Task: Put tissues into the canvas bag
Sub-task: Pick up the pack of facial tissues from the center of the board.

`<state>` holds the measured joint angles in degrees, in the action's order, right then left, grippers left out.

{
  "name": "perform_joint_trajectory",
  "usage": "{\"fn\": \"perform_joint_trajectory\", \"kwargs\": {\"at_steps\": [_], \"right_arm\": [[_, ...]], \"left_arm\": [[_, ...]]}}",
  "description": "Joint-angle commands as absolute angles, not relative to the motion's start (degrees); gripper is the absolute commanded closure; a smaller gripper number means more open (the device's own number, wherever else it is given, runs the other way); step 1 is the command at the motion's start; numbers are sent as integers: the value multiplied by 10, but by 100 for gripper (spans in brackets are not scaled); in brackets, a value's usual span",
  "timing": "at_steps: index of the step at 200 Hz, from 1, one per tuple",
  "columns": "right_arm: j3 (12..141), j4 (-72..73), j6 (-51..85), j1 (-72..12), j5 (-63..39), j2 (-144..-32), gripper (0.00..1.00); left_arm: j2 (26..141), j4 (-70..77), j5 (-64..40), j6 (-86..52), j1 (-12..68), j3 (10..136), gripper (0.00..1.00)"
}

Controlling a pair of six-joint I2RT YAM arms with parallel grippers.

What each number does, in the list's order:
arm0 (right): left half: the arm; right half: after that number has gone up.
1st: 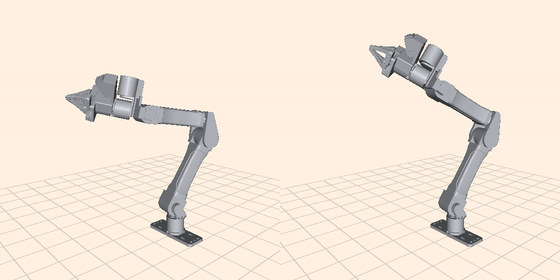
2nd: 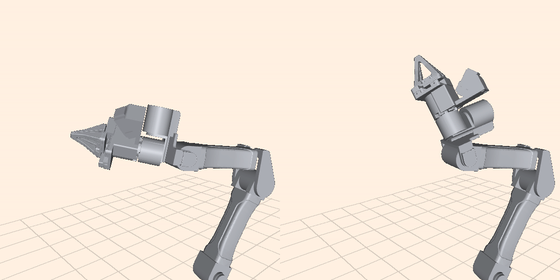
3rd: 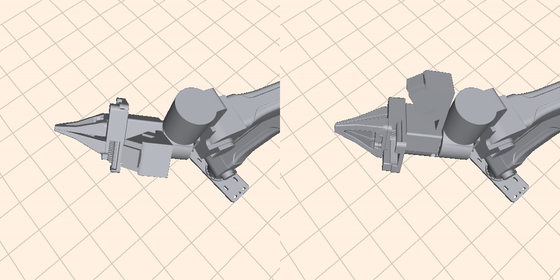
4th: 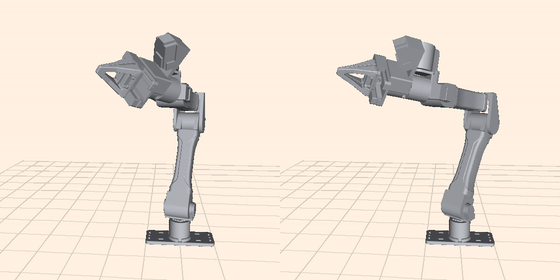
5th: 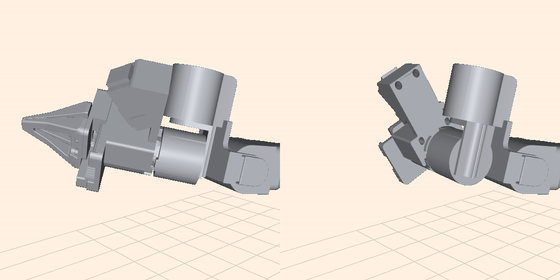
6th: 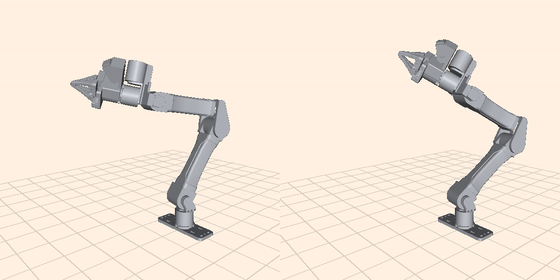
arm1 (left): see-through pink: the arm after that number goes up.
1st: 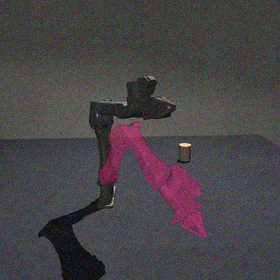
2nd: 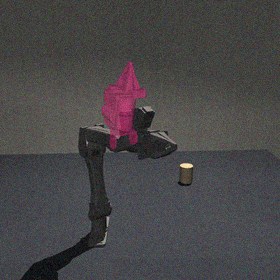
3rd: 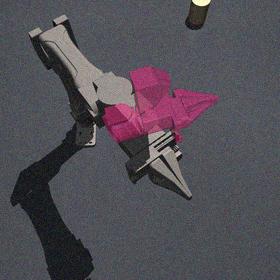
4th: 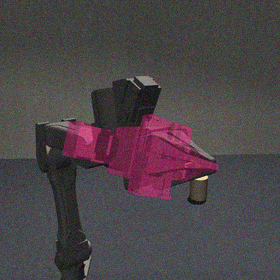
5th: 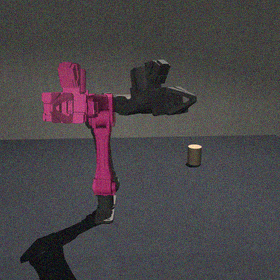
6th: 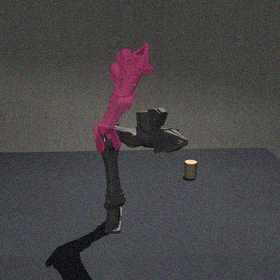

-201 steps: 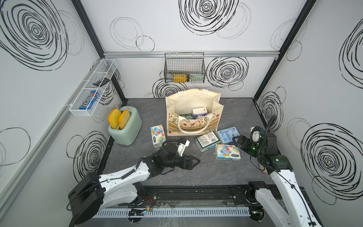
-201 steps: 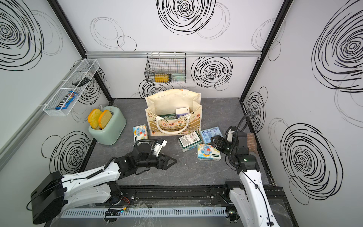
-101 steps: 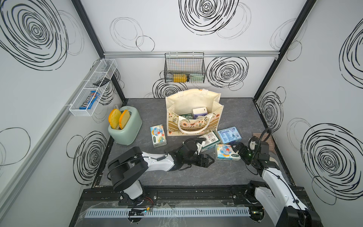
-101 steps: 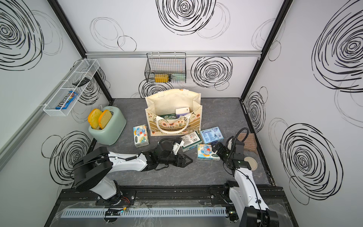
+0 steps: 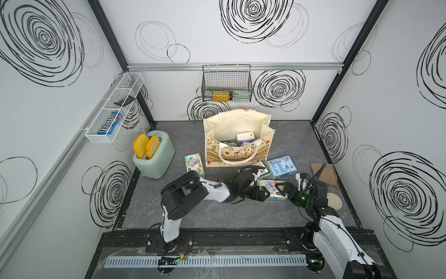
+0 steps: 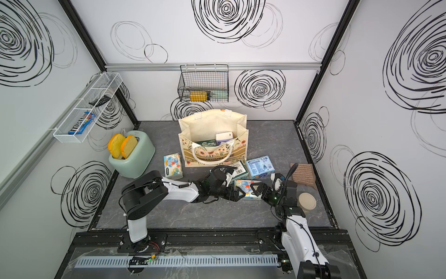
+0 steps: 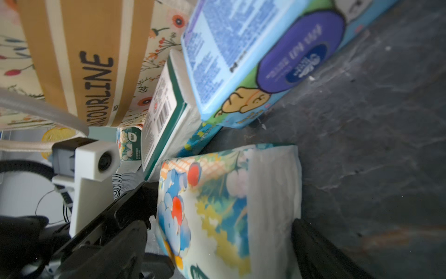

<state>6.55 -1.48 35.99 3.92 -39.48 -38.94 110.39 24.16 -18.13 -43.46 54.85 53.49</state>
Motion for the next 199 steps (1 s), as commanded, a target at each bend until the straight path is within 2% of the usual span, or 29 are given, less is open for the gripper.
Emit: {"fn": "perform_joint_trajectory", "kwargs": {"at_steps": [1,51,70,76,111,151,199], "right_arm": [[55,0,366,30,-456,-343,4],[48,42,437,26,-565,-283,7],[60,44,444,1,-571,-282,8],[65,39,441,-6,-568,-282,8],[72,28,429,-24,-556,-273,8],[58,18,396,-45,-565,-314,8],[46,8,364,-64,-533,-327,7]], "left_arm": [[1131,238,-179,-419,542,554,10],[1109,244,-187,-420,539,540,11],[1082,291,-198,-443,533,500,14],[1072,312,-203,-453,531,484,17],[1031,406,-244,-508,516,406,49],[943,396,-232,-515,507,320,49],[829,302,-229,-475,460,244,49]]}}
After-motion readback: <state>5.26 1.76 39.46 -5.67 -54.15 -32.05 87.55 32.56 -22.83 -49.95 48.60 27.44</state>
